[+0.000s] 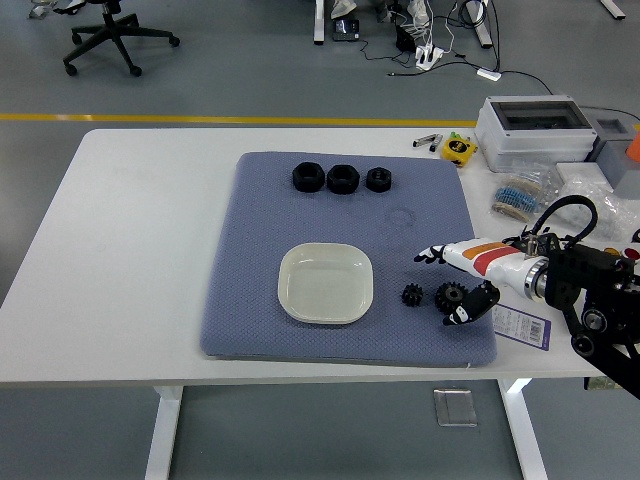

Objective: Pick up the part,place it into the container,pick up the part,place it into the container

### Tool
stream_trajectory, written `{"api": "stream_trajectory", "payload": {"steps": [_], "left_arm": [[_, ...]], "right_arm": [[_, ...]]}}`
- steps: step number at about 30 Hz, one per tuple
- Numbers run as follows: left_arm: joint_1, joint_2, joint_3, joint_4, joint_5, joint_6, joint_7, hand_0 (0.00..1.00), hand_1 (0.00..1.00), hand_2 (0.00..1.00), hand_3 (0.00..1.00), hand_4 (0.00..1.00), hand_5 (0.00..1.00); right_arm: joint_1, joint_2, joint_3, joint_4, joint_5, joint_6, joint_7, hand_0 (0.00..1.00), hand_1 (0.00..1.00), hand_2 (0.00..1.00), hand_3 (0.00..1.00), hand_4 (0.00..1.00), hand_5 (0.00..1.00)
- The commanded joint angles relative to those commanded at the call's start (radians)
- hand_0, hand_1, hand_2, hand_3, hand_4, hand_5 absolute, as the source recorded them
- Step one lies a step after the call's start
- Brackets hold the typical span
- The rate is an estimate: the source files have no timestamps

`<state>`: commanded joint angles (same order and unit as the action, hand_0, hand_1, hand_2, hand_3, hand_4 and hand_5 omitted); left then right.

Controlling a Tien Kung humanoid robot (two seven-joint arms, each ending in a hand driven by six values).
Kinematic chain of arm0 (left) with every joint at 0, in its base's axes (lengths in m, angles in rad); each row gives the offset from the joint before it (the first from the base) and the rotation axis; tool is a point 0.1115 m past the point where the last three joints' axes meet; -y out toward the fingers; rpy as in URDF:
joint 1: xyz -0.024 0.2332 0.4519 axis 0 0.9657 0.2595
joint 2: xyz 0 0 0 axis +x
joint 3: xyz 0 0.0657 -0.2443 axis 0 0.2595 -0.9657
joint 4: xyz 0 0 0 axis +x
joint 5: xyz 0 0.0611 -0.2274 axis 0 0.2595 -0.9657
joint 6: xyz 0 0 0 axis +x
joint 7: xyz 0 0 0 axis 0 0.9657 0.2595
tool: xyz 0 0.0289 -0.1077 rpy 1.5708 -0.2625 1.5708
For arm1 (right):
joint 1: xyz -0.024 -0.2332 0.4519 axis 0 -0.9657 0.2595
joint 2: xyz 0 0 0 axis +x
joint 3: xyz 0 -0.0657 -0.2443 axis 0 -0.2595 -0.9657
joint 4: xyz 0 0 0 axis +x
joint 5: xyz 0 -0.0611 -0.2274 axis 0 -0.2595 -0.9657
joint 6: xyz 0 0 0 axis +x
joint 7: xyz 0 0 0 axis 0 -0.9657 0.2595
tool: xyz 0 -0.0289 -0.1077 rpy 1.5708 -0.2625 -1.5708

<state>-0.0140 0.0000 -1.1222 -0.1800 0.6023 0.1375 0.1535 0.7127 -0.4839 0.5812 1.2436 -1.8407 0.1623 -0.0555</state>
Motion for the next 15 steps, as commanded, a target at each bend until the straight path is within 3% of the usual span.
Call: {"api": "stream_trajectory", "payload": {"steps": [7, 8, 13, 14, 15], "left_arm": [[0.002, 0.0, 0.003, 0.0, -0.002, 0.002, 0.002, 0.863, 0.818, 0.849, 0.612, 0.538, 0.722], [0.002, 0.0, 0.002, 0.0, -0.001, 0.002, 0.002, 0.863, 0.818, 0.848, 0.612, 0.538, 0.722], [0.007, 0.0, 0.0, 0.0, 0.005, 0.003, 0.004, 0.863, 0.818, 0.848, 0.612, 0.538, 0.722], [0.007, 0.0, 0.0, 0.0, 0.007, 0.003, 0.005, 0.863, 0.819, 0.849, 0.611, 0.539, 0.723], [0.007, 0.0, -0.001, 0.0, 0.01, 0.003, 0.006, 0.863, 0.819, 0.849, 0.611, 0.539, 0.723]], "right_arm": [[0.002, 0.015, -0.004, -0.068, 0.038, -0.007, 0.005, 0.747, 0.732, 0.768, 0.803, 0.938, 0.143], [0.001, 0.015, -0.006, -0.075, 0.043, -0.009, 0.007, 0.715, 0.712, 0.749, 0.78, 0.881, 0.132], [-0.001, 0.036, -0.01, -0.127, 0.05, -0.02, 0.032, 0.715, 0.712, 0.749, 0.78, 0.881, 0.132], [-0.001, 0.04, -0.009, -0.136, 0.045, -0.024, 0.037, 0.681, 0.687, 0.716, 0.644, 0.745, 0.072], [-0.002, 0.044, -0.007, -0.143, 0.036, -0.03, 0.044, 0.681, 0.687, 0.716, 0.644, 0.745, 0.072]]}}
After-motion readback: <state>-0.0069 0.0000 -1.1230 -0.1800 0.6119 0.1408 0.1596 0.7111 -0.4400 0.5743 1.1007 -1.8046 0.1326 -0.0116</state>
